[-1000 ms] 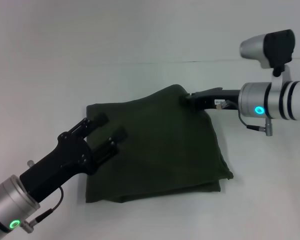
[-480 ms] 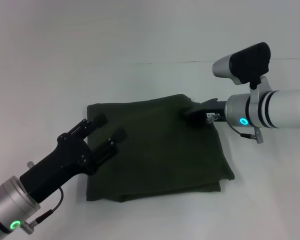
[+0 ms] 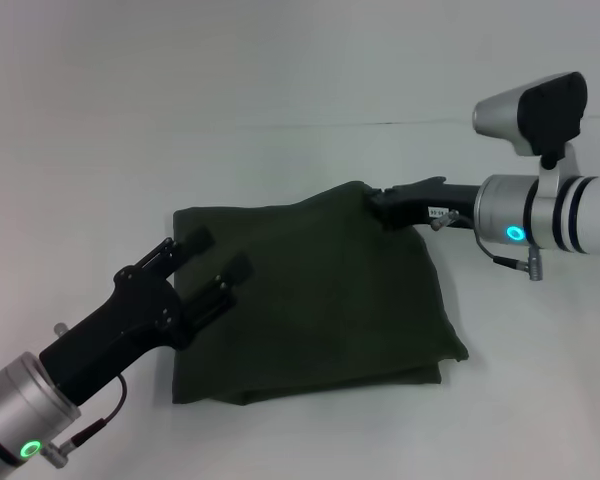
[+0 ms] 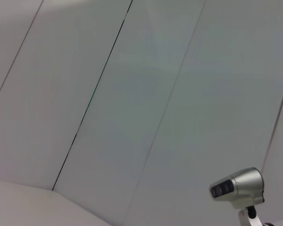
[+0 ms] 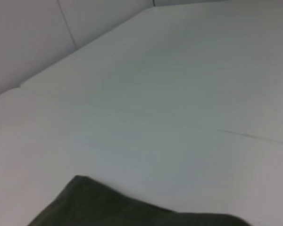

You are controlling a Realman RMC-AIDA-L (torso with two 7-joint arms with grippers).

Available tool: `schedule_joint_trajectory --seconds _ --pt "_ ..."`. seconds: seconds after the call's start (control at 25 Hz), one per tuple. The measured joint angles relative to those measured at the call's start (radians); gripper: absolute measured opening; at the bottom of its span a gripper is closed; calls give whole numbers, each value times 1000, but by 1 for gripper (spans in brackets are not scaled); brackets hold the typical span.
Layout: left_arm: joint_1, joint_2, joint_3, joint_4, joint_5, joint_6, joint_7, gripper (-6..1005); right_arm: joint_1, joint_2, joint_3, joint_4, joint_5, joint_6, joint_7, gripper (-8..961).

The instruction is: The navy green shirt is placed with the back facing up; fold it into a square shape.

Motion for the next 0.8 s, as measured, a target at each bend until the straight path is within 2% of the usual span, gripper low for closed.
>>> schedule_joint_trajectory --seconds 0.16,0.52,0.68,0.8 --pt "-5 0 -1 0 0 1 -3 724 -6 -3 -15 13 -14 -20 8 -2" --pt "-7 2 -1 0 0 3 -7 725 -10 -2 -68 49 -18 59 6 -1" --pt "-4 2 -1 0 0 15 -7 725 -42 0 -62 -4 4 17 -10 -2" --pt "-1 3 1 5 0 31 -8 725 -92 -2 -59 -54 90 -65 -66 -2"
